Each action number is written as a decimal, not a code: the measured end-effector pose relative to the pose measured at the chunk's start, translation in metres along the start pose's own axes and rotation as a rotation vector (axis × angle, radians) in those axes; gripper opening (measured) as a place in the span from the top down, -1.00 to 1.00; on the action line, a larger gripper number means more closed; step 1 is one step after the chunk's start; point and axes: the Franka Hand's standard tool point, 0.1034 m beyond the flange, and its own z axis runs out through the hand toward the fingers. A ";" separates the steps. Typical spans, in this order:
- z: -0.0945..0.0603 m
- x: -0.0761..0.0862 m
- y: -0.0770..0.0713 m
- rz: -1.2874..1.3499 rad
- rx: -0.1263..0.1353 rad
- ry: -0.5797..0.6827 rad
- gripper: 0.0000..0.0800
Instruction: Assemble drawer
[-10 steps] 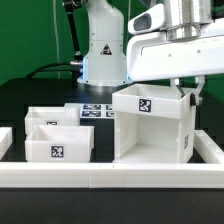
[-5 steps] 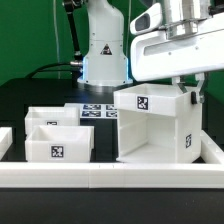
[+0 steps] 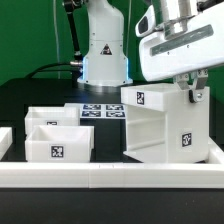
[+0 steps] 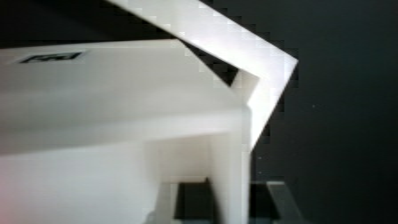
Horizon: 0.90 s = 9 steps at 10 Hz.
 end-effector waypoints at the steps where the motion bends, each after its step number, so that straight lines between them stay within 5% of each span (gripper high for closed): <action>1: -0.001 0.000 -0.001 0.040 0.006 -0.001 0.87; 9: 0.007 0.007 -0.020 0.295 0.010 -0.052 0.87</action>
Offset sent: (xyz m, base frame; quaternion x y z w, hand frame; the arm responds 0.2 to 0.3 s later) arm 0.0000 0.0000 0.0000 0.0000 0.0000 0.1938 0.9810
